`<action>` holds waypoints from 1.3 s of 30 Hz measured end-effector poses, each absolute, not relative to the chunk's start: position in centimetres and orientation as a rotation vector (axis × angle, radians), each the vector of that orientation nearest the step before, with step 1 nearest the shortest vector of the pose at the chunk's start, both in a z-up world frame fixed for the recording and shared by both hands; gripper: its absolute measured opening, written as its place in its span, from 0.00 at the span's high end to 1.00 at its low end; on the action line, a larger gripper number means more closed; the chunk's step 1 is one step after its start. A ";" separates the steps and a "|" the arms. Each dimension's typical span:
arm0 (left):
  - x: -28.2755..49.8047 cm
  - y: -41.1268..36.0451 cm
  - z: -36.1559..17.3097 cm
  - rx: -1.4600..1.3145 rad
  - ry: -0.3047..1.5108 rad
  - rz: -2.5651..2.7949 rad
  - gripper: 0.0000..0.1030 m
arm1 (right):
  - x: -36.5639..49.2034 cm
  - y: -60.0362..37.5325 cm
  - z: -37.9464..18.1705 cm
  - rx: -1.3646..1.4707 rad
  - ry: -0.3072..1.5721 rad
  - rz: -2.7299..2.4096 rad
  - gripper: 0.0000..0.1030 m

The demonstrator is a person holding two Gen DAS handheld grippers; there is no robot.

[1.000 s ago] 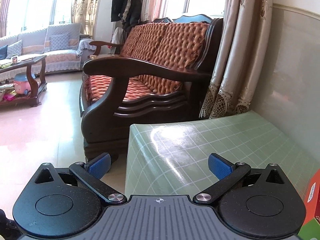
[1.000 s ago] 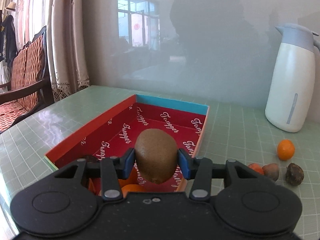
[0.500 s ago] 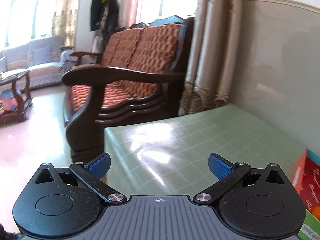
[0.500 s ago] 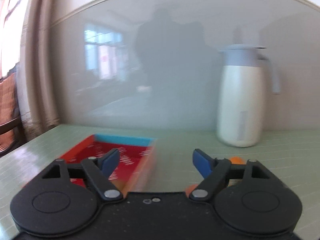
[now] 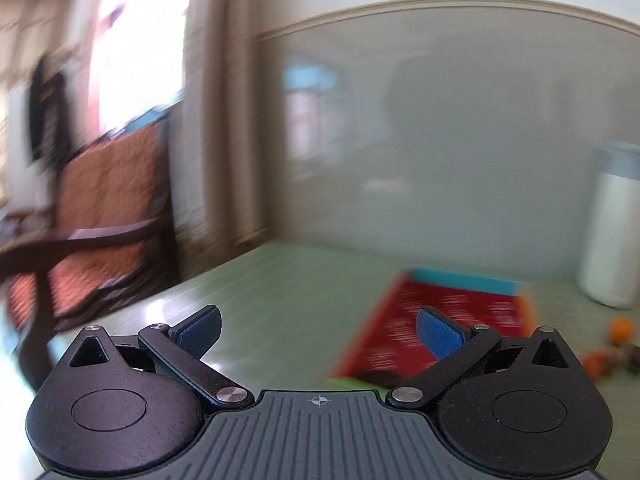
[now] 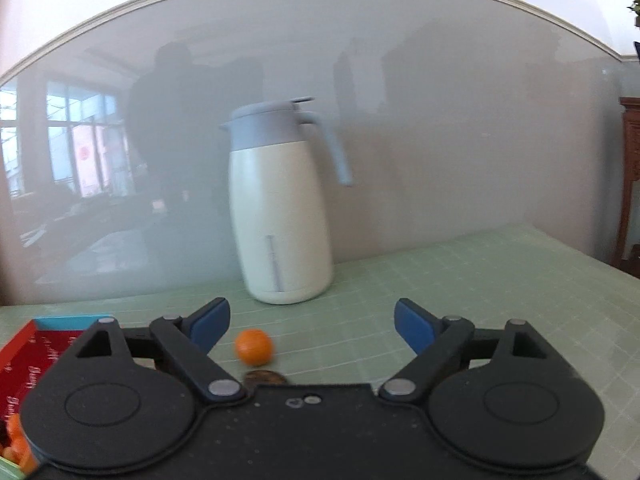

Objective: Organize fruits
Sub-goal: 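Reach the left gripper to the cut orange piece and close on it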

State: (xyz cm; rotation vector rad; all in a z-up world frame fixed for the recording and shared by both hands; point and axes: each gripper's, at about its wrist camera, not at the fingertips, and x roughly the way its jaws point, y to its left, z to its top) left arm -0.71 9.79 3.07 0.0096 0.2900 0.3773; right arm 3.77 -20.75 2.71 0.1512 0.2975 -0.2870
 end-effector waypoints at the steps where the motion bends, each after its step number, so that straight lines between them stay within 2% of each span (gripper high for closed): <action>1: -0.5 8.4 3.1 0.031 0.283 0.334 0.00 | 3.5 -21.3 2.6 0.151 0.296 -0.293 0.13; 10: 1.5 -1.6 2.3 0.157 0.301 0.022 0.00 | 1.6 -25.4 2.4 0.164 0.295 -0.352 0.13; 22: 7.4 -7.3 -0.4 0.172 0.456 -0.091 0.02 | 0.7 -29.9 2.1 0.243 0.289 -0.416 0.13; 23: 7.8 -7.6 -0.7 0.177 0.464 -0.102 0.05 | 0.7 -29.9 2.1 0.245 0.288 -0.416 0.13; 24: 8.5 -8.0 -1.1 0.184 0.476 -0.110 0.18 | 0.8 -29.9 2.1 0.243 0.288 -0.414 0.13; 25: 8.9 -8.2 -1.5 0.191 0.497 -0.121 0.26 | 0.9 -29.9 2.1 0.240 0.289 -0.411 0.13; 30: 10.3 -8.6 -2.7 0.183 0.534 -0.109 0.27 | 0.6 -29.9 2.1 0.242 0.292 -0.398 0.13; 32: 10.6 -8.6 -2.7 0.169 0.535 -0.106 0.32 | 0.4 -30.0 2.1 0.243 0.290 -0.396 0.13; 34: 11.1 -8.4 -2.8 0.150 0.559 -0.106 0.53 | 0.3 -30.1 2.1 0.246 0.291 -0.399 0.12; 36: 11.8 -8.3 -3.1 0.124 0.594 -0.100 0.56 | 0.2 -30.2 2.1 0.251 0.288 -0.400 0.04; 39: 12.2 -8.2 -3.3 0.106 0.606 -0.091 0.57 | 0.2 -30.3 2.2 0.243 0.281 -0.395 0.03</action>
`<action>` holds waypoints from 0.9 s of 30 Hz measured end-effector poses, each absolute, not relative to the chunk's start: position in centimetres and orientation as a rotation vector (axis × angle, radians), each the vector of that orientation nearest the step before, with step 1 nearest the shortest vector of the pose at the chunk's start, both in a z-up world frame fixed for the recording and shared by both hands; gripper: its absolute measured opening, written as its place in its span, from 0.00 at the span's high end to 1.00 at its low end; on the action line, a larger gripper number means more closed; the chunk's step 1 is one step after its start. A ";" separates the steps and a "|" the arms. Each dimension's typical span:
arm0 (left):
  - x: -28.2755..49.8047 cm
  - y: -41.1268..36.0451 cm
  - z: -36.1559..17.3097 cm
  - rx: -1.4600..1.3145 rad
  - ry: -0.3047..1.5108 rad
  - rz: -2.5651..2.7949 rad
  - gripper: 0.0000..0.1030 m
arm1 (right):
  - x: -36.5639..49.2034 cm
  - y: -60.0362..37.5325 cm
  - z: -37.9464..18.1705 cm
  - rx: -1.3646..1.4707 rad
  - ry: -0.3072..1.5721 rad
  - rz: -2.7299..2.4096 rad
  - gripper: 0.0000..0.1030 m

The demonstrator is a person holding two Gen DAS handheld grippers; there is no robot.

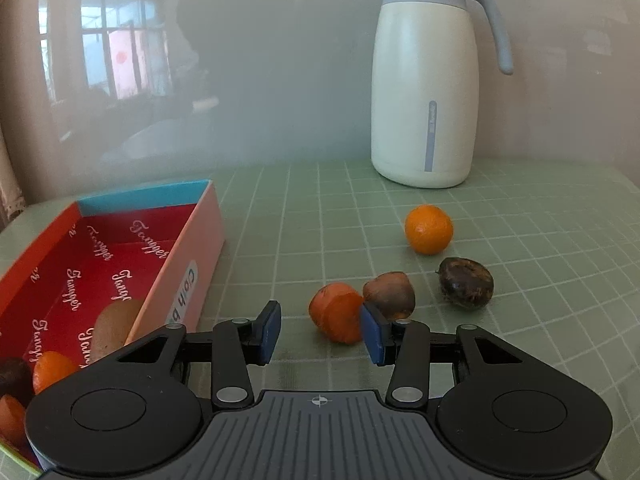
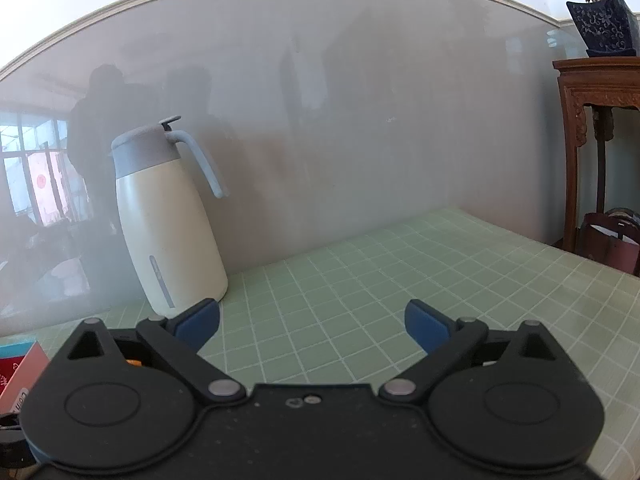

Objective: Organize fruits
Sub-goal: 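Reach the left gripper to the cut orange piece and close on it, then carry the orange piece with the left gripper into the red box and release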

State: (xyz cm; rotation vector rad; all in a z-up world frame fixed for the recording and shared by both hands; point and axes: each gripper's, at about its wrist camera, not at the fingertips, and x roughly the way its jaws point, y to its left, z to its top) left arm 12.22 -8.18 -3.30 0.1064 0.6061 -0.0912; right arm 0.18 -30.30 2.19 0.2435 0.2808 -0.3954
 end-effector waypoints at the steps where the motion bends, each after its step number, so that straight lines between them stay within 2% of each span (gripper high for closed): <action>1: 12.3 -8.4 -3.3 0.113 0.602 -0.092 0.57 | 0.1 -30.4 2.2 0.240 0.280 -0.398 0.03; 8: 12.8 -9.2 -3.9 0.121 0.621 -0.108 0.57 | -0.4 -31.7 2.2 0.251 0.263 -0.479 0.03; 9: 12.8 -9.2 -3.9 0.116 0.623 -0.112 0.65 | -0.5 -31.8 2.2 0.249 0.260 -0.500 0.03; 16: 12.6 -9.2 -3.8 0.103 0.605 -0.114 0.75 | -1.1 -32.3 2.2 0.228 0.228 -0.603 0.00; 27: 12.7 -9.6 -3.8 0.116 0.598 -0.117 0.76 | -1.3 -32.6 2.2 0.231 0.212 -0.642 0.00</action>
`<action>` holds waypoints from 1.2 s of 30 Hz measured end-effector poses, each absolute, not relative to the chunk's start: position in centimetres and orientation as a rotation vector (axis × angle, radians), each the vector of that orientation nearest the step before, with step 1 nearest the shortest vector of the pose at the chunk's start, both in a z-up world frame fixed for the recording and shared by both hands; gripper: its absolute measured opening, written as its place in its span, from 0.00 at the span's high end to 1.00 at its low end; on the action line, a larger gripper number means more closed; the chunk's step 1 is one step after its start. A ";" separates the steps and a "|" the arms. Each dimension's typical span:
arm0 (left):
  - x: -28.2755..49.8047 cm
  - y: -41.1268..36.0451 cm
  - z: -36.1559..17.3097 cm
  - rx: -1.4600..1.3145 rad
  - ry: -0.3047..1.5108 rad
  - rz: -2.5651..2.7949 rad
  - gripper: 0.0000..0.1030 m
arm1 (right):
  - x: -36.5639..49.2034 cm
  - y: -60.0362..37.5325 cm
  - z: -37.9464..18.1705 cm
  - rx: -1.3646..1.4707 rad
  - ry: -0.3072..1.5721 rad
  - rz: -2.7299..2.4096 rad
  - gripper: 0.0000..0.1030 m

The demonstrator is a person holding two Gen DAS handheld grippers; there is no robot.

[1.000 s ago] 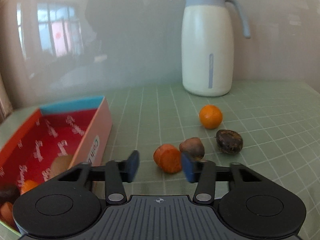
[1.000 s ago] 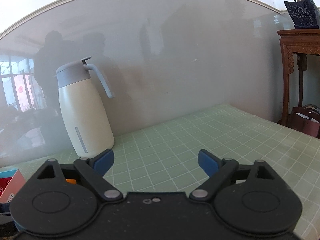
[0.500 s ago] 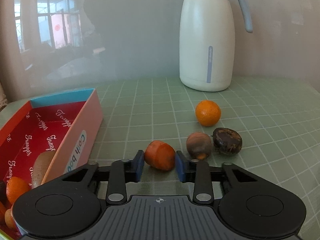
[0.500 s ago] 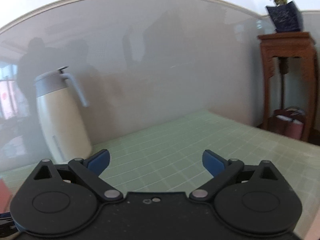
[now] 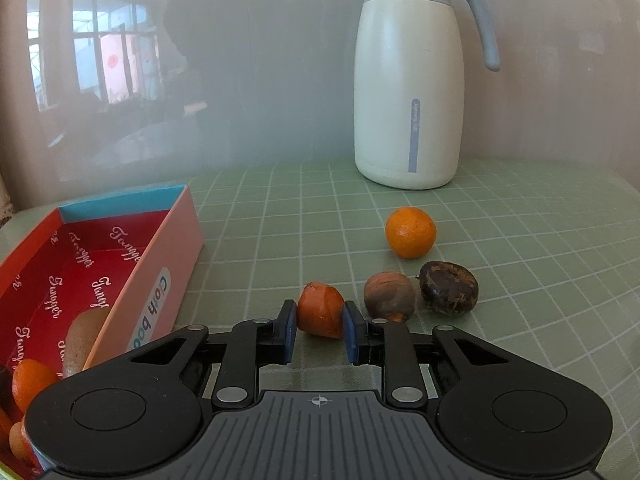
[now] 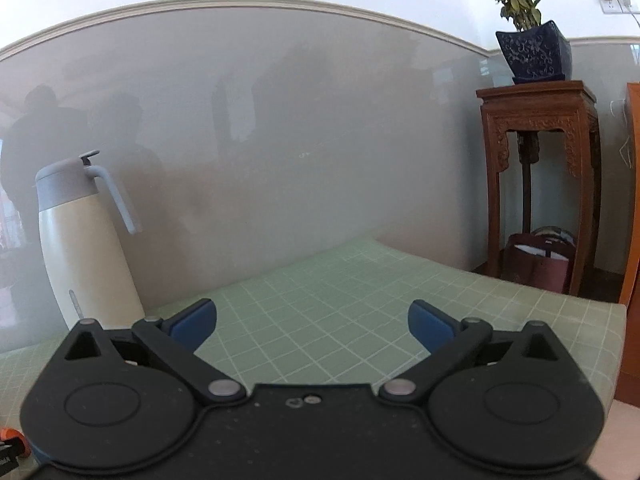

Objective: Organize fruits
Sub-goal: 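Carry the orange piece with the left gripper into the red box and release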

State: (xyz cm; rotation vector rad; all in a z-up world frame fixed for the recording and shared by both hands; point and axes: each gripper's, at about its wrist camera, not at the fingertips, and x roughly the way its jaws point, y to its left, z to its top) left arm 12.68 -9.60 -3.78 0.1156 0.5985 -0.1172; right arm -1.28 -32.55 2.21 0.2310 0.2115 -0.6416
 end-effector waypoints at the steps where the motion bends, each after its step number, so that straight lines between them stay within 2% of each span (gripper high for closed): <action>1: 12.7 -9.7 -3.8 0.117 0.597 -0.118 0.76 | -1.2 -32.5 2.2 0.231 0.214 -0.635 0.00; 10: 12.5 -9.9 -3.7 0.115 0.582 -0.118 0.77 | -0.9 -31.7 2.3 0.221 0.212 -0.598 0.00; 21: 10.5 -8.4 -0.7 0.124 0.445 -0.078 0.77 | -0.5 -31.5 2.1 0.219 0.232 -0.587 0.00; 31: 9.5 -2.3 0.7 0.091 0.388 0.127 0.77 | 0.2 -29.5 2.3 0.191 0.237 -0.538 0.00; 36: 10.3 1.4 0.3 0.065 0.441 0.238 0.77 | 0.8 -28.3 2.4 0.181 0.246 -0.511 0.00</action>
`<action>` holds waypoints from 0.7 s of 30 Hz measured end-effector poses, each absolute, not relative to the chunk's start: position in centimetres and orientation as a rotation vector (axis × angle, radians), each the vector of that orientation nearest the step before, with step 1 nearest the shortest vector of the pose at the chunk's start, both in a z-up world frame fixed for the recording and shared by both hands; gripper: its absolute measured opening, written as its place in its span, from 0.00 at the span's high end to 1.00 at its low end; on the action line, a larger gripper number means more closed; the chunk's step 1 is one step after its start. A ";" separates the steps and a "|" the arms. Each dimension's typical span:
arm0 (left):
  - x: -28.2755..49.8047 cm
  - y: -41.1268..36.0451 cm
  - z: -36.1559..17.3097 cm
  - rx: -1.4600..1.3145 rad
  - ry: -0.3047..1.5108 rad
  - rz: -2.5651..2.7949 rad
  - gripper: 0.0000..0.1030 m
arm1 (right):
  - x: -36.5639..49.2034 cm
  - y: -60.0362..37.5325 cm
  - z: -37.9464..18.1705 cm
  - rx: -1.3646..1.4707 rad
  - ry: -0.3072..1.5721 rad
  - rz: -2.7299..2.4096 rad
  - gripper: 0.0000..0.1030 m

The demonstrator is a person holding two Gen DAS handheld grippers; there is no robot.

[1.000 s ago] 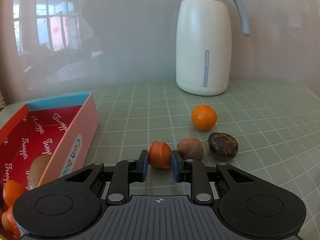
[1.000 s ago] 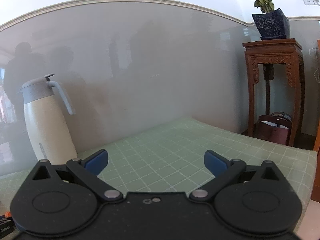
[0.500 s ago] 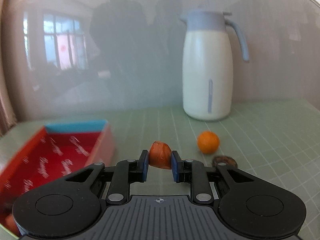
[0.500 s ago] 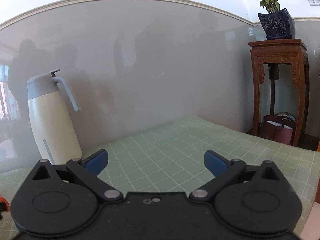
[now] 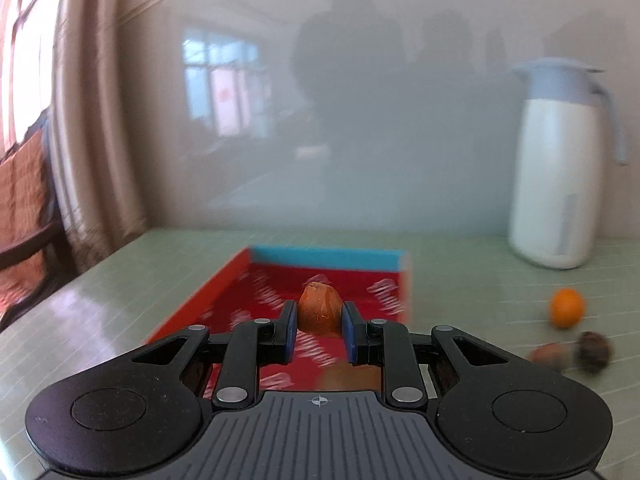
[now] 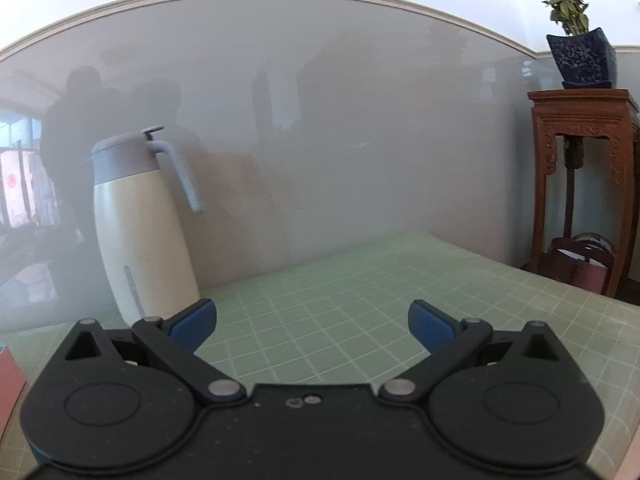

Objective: Organize fruits
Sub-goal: 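Carry the orange piece with the left gripper into the red box and release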

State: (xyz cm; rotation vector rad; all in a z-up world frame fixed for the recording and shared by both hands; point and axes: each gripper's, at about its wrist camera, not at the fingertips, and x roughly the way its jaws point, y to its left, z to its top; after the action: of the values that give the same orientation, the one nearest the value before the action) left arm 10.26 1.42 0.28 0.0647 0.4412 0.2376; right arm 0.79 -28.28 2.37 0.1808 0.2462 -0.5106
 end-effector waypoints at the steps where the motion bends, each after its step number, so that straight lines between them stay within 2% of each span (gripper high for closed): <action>1: 10.5 2.1 0.1 0.057 0.454 0.258 0.77 | 0.9 -28.0 2.4 0.180 0.247 -0.503 0.00; 9: 12.5 7.0 -1.5 -0.047 0.597 0.336 0.77 | 1.4 -26.4 2.5 0.166 0.253 -0.474 0.00; 17: 12.4 8.7 -2.0 -0.084 0.654 0.388 0.77 | 1.5 -25.9 2.5 0.160 0.259 -0.465 0.00; 18: 12.3 8.8 -2.0 -0.084 0.655 0.393 0.73 | 1.5 -25.8 2.5 0.159 0.259 -0.463 0.00; 19: 12.3 9.0 -2.0 -0.085 0.655 0.396 0.66 | 1.5 -25.7 2.5 0.157 0.261 -0.461 0.00; 21: 12.0 9.2 -1.7 -0.094 0.650 0.376 0.60 | 1.3 -25.6 2.4 0.156 0.264 -0.455 0.00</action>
State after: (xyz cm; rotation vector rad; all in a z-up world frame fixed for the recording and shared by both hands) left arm 12.02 9.16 -1.67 -0.0937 0.6495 0.3756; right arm 1.32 -25.57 2.42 0.1564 0.2637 -0.4553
